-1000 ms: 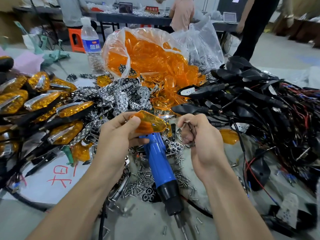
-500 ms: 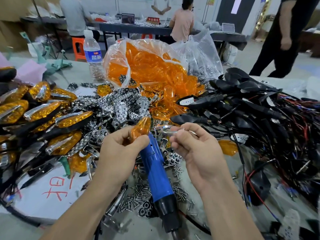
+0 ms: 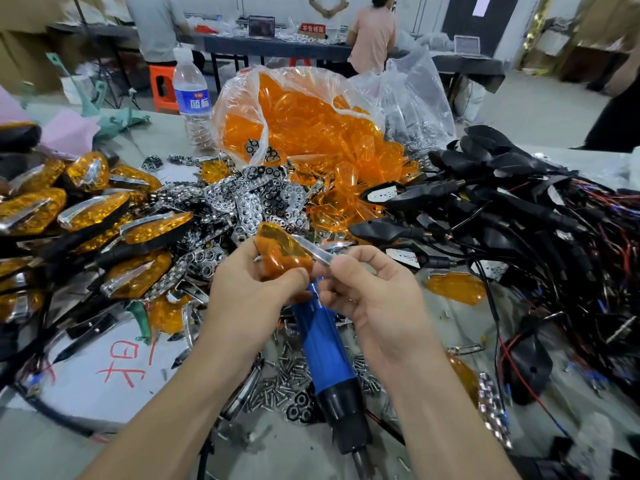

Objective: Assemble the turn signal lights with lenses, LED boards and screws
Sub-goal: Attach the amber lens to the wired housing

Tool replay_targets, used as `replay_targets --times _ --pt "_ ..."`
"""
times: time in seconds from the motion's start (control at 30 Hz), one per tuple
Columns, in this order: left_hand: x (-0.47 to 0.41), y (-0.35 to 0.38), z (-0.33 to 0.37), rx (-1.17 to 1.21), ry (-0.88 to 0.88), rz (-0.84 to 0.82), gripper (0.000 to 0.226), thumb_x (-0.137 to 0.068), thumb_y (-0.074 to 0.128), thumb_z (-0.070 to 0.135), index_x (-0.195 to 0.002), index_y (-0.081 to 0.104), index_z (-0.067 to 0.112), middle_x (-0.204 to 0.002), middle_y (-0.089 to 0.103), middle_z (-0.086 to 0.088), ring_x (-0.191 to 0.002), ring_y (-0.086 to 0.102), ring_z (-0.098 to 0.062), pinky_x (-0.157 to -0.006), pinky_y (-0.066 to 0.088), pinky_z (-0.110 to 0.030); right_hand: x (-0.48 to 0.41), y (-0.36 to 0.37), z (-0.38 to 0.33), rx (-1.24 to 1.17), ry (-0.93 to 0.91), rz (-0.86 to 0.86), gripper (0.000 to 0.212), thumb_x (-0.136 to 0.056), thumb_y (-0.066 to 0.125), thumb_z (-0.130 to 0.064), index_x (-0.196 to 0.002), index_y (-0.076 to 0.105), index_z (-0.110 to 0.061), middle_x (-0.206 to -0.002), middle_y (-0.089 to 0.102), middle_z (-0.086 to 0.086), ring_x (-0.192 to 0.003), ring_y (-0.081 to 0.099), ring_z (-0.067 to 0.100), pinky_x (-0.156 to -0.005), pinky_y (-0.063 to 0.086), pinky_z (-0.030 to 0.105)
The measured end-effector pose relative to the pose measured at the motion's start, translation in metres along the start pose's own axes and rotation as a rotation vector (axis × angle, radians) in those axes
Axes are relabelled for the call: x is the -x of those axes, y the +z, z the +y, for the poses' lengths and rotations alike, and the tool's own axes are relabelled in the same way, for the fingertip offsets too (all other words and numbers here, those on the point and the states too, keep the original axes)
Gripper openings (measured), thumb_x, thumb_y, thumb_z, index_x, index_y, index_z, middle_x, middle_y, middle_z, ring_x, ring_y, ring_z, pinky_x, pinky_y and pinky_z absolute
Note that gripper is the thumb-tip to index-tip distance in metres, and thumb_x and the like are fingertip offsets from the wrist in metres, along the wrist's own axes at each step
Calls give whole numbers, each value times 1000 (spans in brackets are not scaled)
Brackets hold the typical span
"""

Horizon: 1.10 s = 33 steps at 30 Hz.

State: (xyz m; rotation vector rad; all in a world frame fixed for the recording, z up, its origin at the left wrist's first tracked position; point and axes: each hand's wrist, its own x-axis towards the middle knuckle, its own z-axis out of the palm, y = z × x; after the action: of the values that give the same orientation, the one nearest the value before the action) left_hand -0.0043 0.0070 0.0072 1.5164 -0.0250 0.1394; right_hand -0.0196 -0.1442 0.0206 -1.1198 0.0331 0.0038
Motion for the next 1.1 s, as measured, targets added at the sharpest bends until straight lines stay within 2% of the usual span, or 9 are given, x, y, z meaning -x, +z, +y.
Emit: replay_targets --times 0.13,0.23,0.37,0.47,0.57,0.8,0.9,1.0,1.1 --pt "2 1 1 91 16 -49 14 -88 65 12 -98 73 17 -95 79 -10 -84 78 -28 -70 63 -31 -1 1 4 235 -94 52 13 -88 67 -4 -96 71 -13 -78 76 14 -63 64 17 -59 54 25" --pt "3 1 4 122 17 -44 27 -104 53 9 -94 76 19 -94 80 -12 -82 78 -30 -69 63 -30 -3 -1 6 355 -114 32 29 -80 61 -15 -105 75 -19 -74 74 9 -60 60 13 -56 48 22" --pt "2 1 4 62 53 -28 28 -104 56 8 -93 77 23 -94 80 -9 -85 78 -26 -72 63 -30 -2 1 8 508 -177 31 23 -83 60 -16 -95 77 -26 -75 73 3 -58 58 11 -55 46 22" --pt "1 2 2 -5 67 12 28 -99 65 9 -90 81 30 -89 80 -2 -83 76 -16 -76 63 -29 -4 -2 10 652 -206 71 21 -93 62 -12 -91 78 -25 -82 75 -6 -71 61 6 -69 50 30" --pt "-1 1 1 -42 86 83 23 -97 69 15 -88 82 31 -88 80 1 -81 72 -11 -78 60 -22 -3 -2 8 587 -169 89 27 -98 56 -5 -87 76 -20 -84 74 3 -69 55 9 -69 48 36" --pt "2 4 3 29 71 18 27 -99 63 4 -91 81 21 -89 80 -3 -83 76 -15 -80 63 -27 2 5 3 409 -86 -68 28 -106 48 -9 -84 63 -3 -66 58 0 -53 44 7 -48 35 16" --pt "3 5 2 27 81 -5 35 -99 62 1 -89 81 28 -88 80 -2 -85 77 -17 -84 63 -31 2 7 0 344 -78 -82 27 -107 48 -8 -85 63 -5 -64 55 2 -49 43 4 -46 33 14" --pt "3 4 3 -11 136 -8 24 -94 67 9 -87 81 28 -82 79 -1 -79 75 -14 -78 61 -28 2 7 2 329 -73 -87 30 -107 48 -9 -81 64 -9 -65 57 2 -48 43 6 -45 34 15" --pt "2 0 2 -64 169 -5 17 -86 66 20 -88 81 28 -82 79 -1 -78 74 -22 -81 63 -38 2 8 5 321 -66 -68 32 -108 48 -10 -80 63 -9 -63 58 -1 -47 43 6 -46 34 15"
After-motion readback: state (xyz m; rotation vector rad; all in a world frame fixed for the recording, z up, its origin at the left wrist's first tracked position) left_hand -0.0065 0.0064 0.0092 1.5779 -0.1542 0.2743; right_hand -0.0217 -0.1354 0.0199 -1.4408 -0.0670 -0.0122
